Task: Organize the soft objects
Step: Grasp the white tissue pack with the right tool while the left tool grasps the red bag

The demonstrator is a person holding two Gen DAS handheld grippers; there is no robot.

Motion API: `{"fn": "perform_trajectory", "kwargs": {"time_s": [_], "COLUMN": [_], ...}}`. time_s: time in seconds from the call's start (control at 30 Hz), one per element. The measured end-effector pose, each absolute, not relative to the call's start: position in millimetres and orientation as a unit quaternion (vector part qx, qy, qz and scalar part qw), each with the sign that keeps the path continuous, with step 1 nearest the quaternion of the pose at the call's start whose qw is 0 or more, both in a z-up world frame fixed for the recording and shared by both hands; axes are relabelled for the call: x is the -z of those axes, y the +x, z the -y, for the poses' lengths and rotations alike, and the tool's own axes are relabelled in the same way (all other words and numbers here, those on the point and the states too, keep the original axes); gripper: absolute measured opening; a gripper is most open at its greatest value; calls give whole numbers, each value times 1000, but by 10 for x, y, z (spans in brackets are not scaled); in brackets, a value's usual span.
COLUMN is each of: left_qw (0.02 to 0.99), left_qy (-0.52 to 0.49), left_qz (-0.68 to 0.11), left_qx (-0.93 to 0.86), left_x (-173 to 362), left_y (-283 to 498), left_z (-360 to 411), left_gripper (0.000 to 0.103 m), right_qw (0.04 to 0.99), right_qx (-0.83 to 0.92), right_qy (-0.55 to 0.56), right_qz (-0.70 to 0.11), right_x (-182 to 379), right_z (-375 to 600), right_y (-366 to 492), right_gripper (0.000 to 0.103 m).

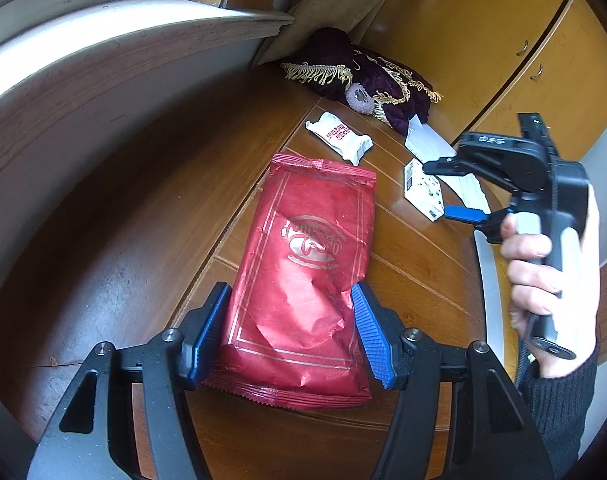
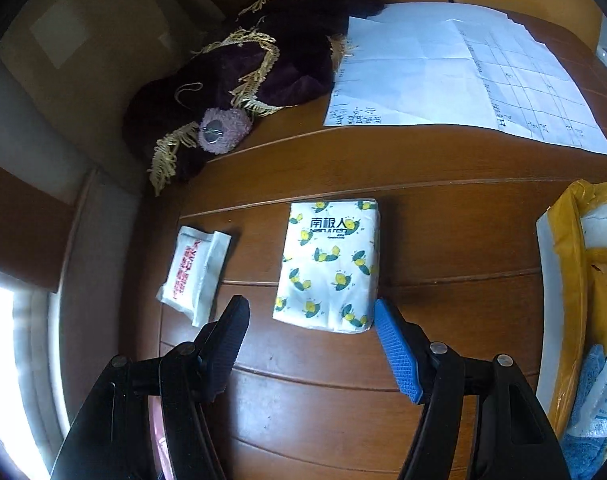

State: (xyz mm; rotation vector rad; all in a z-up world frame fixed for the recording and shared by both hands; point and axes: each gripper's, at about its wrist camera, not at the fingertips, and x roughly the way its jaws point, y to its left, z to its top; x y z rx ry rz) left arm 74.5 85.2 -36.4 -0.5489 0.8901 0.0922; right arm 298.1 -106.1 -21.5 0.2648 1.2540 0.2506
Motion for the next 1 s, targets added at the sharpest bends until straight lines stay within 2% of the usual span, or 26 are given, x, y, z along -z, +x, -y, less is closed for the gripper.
{"fn": "perform_trajectory", "kwargs": {"time_s": [0.1,0.13,0.3,0.47,0.77,1.0], "left_qw": [866,867,867,861,858,856], "left_qy": [-260,-259,-257,-276,-312,-293], "left_qz": [-424,-424,-424,-425,-408,-426], "left_qx": [-45,-45,-52,-46,-17,-12], "left_x": [364,364,355,354,267,245], "left_y": [736,734,736,732,659,707], "left_z": [-846,-843,-830,-823,-607,-332], "left_gripper": [60,60,60,60,59,58], "right_qw": [794,804,808,803,820,830], "right_qx": [-106,-99,-98,-155,-278,-291], "right_qy": [107,92,85,108,124,114], "right_qz": [-589,-580,-575,-565,-485,-463], "right_x": [319,303,267,152,-131,-189], "right_z": [999,975,1023,1179,1696,1999], "right_y": [3028,3025,2885,2438,1448,1142], "right_gripper": [65,58,54,53,53,53]}}
